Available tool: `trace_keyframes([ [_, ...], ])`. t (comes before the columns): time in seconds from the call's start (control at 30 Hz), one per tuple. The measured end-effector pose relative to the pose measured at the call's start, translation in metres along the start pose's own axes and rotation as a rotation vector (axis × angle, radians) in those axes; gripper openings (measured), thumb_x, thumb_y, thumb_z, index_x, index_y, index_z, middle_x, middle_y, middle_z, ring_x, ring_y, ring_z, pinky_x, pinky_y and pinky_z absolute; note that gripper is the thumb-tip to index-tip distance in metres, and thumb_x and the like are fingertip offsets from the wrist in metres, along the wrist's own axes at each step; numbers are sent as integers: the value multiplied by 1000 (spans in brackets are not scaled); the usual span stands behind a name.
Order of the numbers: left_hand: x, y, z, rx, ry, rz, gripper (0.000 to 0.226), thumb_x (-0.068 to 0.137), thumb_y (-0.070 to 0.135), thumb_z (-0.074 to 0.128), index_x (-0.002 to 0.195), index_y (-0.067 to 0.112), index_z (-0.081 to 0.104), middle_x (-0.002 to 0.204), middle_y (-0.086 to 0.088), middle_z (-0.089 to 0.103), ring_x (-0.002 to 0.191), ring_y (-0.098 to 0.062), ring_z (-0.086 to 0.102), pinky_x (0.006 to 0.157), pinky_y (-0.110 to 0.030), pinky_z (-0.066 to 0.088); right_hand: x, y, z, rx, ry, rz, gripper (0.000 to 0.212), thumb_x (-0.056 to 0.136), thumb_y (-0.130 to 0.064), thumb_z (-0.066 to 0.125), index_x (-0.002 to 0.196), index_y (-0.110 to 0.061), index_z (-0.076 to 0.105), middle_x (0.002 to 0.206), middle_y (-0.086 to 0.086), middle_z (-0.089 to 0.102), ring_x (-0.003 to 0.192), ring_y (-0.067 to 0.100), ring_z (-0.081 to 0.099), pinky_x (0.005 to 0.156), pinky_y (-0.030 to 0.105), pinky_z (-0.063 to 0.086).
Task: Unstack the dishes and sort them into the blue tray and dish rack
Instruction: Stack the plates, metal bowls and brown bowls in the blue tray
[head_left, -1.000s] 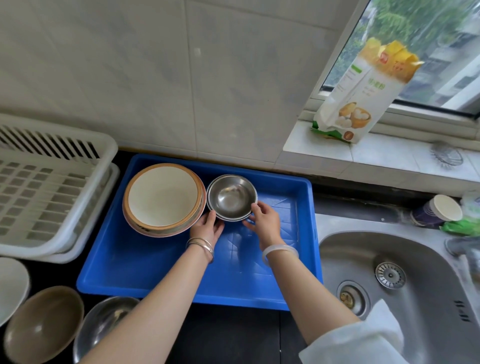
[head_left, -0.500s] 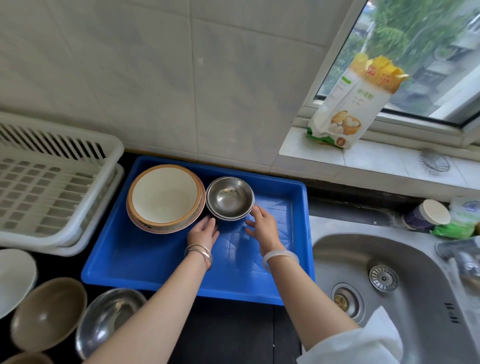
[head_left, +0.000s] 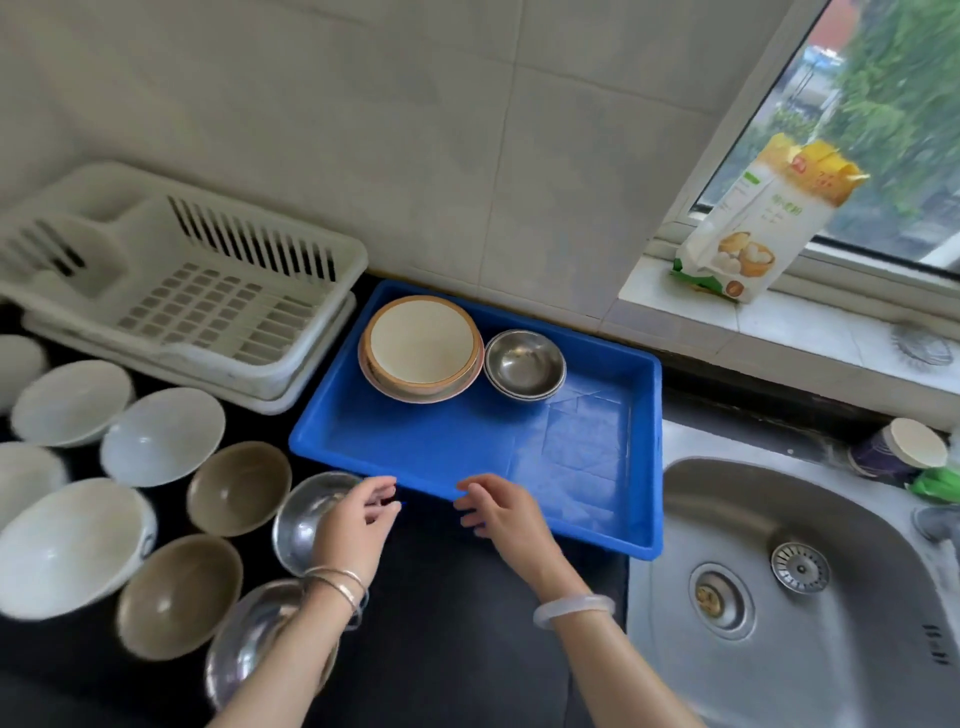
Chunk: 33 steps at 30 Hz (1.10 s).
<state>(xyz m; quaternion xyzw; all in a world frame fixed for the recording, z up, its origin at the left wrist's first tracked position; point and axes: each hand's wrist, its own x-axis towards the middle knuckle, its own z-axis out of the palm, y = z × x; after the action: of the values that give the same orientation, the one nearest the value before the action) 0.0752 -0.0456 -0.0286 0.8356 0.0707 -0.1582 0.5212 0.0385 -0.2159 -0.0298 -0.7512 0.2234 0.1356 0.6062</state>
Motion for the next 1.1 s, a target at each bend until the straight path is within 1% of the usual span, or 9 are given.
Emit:
trace_keyframes([
  [0.07,-19,-25,-27,114,66,-37,26,82,4,63,108,11,64,106,-7,69,85,-17,62,81,-25,43,-10,11,23,-77,-83,31,22,95,-28,44,88,-36,62,85,-10,69,66,-1,63,60,15,47],
  [0.17,-37,-57,-61,286,91,-63,32,81,6,64,112,15,62,111,-6,67,99,-22,63,85,-31,46,-15,21,52,-179,-160,96,20,93,-30,44,103,-33,61,91,-11,67,65,0,62,59,16,50],
  [0.27,-42,-73,-79,381,74,-91,38,80,4,64,116,14,59,118,-6,64,111,-24,59,95,-33,44,-8,19,77,-190,-186,178,35,92,-34,47,126,-26,53,103,-6,64,73,5,65,57,17,51],
  [0.33,-41,-79,-84,428,47,-112,37,80,2,60,116,14,59,121,-5,63,113,-24,57,97,-34,44,0,15,92,-183,-190,201,39,92,-36,49,129,-24,50,108,-3,63,76,8,65,57,18,52],
  [0.5,-33,-83,-85,523,24,-125,32,82,-2,49,107,14,62,112,-5,66,106,-24,60,91,-33,48,18,7,115,-102,-152,243,11,96,-23,50,100,-15,57,88,3,62,71,12,64,60,24,57],
  [0.63,-29,-85,-85,620,14,-130,25,84,4,47,94,18,65,99,-6,69,92,-28,62,81,-35,51,16,2,111,-3,-75,232,19,95,-7,48,81,-12,61,81,5,65,69,13,66,54,19,57],
  [0.8,-27,-87,-87,756,-35,-112,18,86,13,48,91,23,62,94,-6,69,87,-29,62,70,-32,49,-3,0,93,41,-30,214,20,91,-6,50,82,-8,67,84,9,71,68,14,72,57,20,57],
  [0.97,-22,-84,-88,609,-72,-147,13,86,22,56,93,22,66,94,-1,71,90,-24,64,79,-37,54,-17,-5,65,42,46,180,21,88,-6,51,77,-8,69,67,4,70,61,15,72,55,23,57],
  [1.1,-15,-73,-78,503,-82,-137,10,82,27,62,90,23,67,91,2,72,86,-20,65,73,-28,49,-23,-9,50,-29,96,152,20,87,-7,54,75,-10,70,63,2,69,56,12,71,52,21,57],
])
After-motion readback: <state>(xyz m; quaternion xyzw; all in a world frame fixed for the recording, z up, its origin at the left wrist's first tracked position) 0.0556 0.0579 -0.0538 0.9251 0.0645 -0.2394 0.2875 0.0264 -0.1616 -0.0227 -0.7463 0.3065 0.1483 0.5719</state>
